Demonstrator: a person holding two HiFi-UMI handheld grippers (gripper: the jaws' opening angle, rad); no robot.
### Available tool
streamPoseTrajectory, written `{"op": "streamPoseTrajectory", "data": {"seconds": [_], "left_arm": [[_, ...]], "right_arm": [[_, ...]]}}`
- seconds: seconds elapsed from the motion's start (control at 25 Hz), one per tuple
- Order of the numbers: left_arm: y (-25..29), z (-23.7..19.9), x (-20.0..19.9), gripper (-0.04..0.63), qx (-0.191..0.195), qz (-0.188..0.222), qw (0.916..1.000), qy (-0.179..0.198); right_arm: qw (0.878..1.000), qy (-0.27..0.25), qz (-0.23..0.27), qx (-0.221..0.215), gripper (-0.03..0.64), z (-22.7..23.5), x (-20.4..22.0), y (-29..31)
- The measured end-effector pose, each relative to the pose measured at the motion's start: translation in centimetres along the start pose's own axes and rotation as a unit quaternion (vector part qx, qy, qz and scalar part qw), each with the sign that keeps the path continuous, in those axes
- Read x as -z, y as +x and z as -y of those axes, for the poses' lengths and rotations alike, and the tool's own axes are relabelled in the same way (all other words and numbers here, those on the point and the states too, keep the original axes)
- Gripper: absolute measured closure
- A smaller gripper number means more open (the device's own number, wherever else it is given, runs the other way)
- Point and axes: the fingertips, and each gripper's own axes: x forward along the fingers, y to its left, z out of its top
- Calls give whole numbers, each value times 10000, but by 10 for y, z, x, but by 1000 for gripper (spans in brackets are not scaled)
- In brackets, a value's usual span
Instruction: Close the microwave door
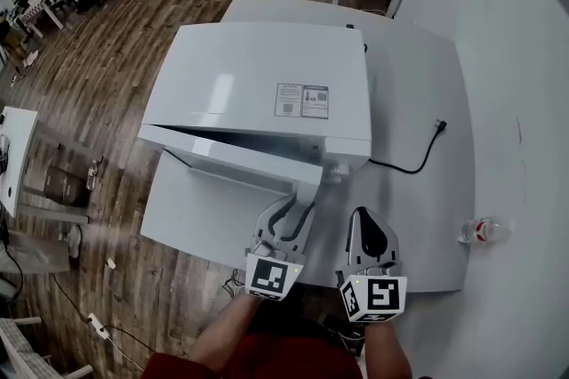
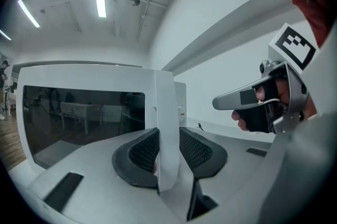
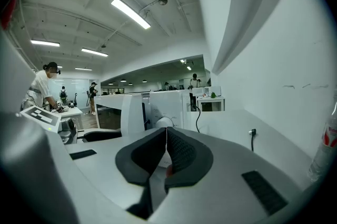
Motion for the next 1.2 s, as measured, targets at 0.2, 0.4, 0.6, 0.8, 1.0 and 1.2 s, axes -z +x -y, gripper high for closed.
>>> {"op": "streamPoseTrajectory", "data": {"seconds": [0.2,0.4,0.6,0.8,1.0,1.2], "left_arm": [[18,-7,-5,462,-62,83,9999,52],[32,-13,-8,463,-116,145,9997,148],[34,-14,-11,463,-115,238,9996,94],[46,-18,-12,463,-123,190,9997,87],[55,-23,-15,466,-251,237,9994,-21],[54,-22,-2,466,-229,3,9997,3]], "right_arm": [[10000,-4,15,-30,588,9,-2,16],[10000,2,53,-24,588,21,-6,27],[10000,45,41,23,589,29,-13,39],[10000,36,27,-21,588,30,-17,51],[10000,38,-2,-32,588,30,-17,56],[10000,56,56,1,588,32,-23,54]]}}
